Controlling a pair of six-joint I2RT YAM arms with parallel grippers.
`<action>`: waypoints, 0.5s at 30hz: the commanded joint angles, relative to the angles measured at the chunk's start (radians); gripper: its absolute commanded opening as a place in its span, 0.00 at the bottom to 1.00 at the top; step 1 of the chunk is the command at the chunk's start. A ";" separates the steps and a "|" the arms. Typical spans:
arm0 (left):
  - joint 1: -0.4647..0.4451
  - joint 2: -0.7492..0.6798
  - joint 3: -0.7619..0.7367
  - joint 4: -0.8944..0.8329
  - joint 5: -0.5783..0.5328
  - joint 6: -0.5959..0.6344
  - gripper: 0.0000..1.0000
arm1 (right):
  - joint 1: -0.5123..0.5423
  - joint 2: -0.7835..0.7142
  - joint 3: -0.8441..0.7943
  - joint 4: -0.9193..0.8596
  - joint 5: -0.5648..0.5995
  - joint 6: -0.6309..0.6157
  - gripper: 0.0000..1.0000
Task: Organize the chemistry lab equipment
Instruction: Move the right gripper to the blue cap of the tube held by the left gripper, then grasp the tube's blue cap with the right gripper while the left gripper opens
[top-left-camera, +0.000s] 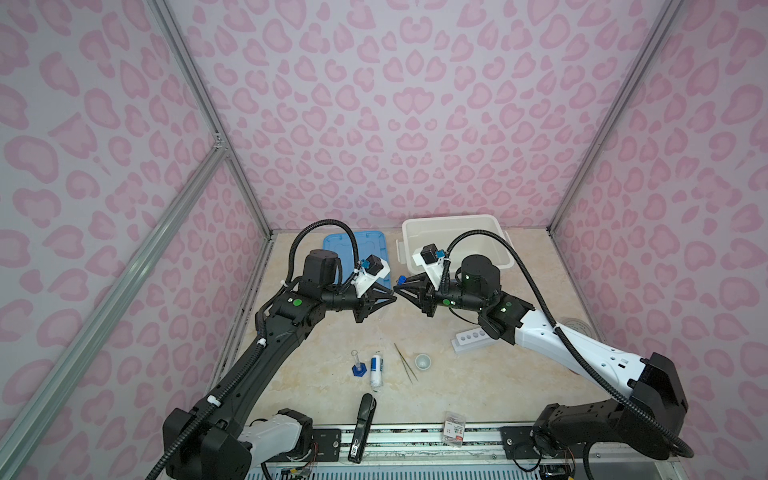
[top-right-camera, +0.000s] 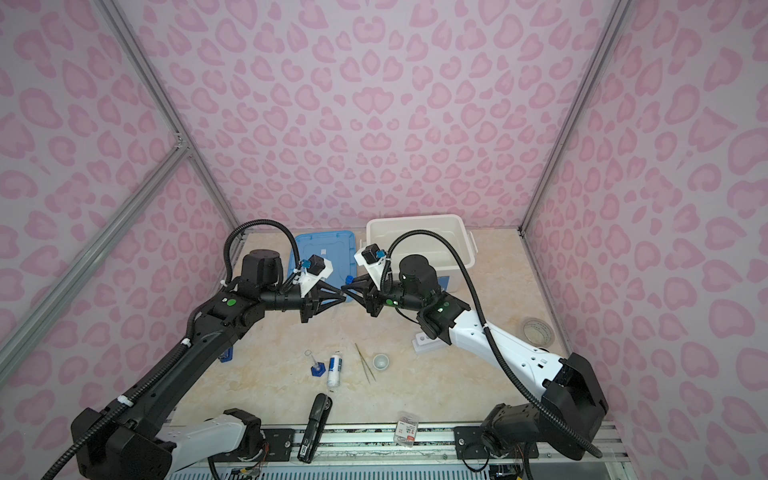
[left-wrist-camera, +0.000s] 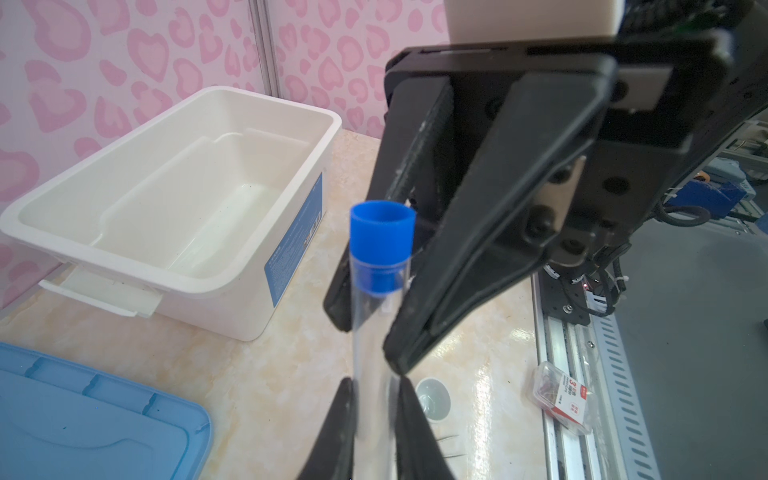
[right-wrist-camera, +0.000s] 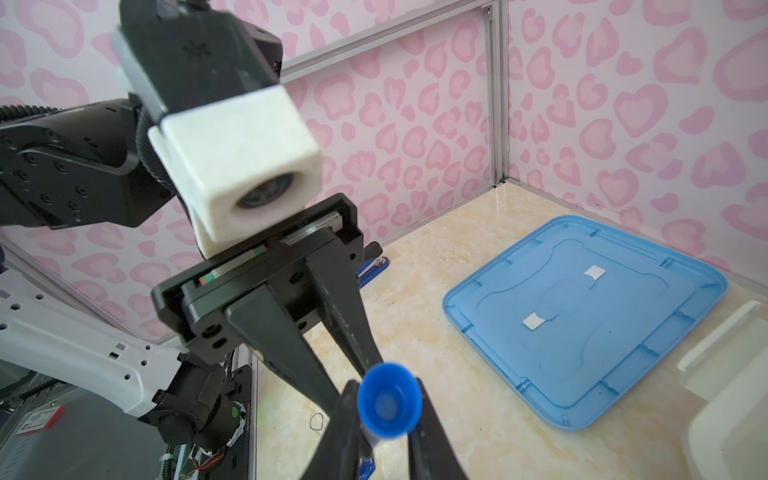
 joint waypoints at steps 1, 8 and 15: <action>0.000 -0.003 -0.004 0.035 0.012 0.004 0.17 | 0.002 0.004 0.000 0.035 0.026 0.008 0.17; 0.001 0.000 -0.005 0.036 0.009 0.003 0.27 | 0.008 0.002 0.011 0.007 0.052 -0.002 0.15; 0.000 -0.008 -0.011 0.047 -0.009 -0.004 0.43 | 0.013 -0.009 0.013 -0.041 0.125 -0.014 0.14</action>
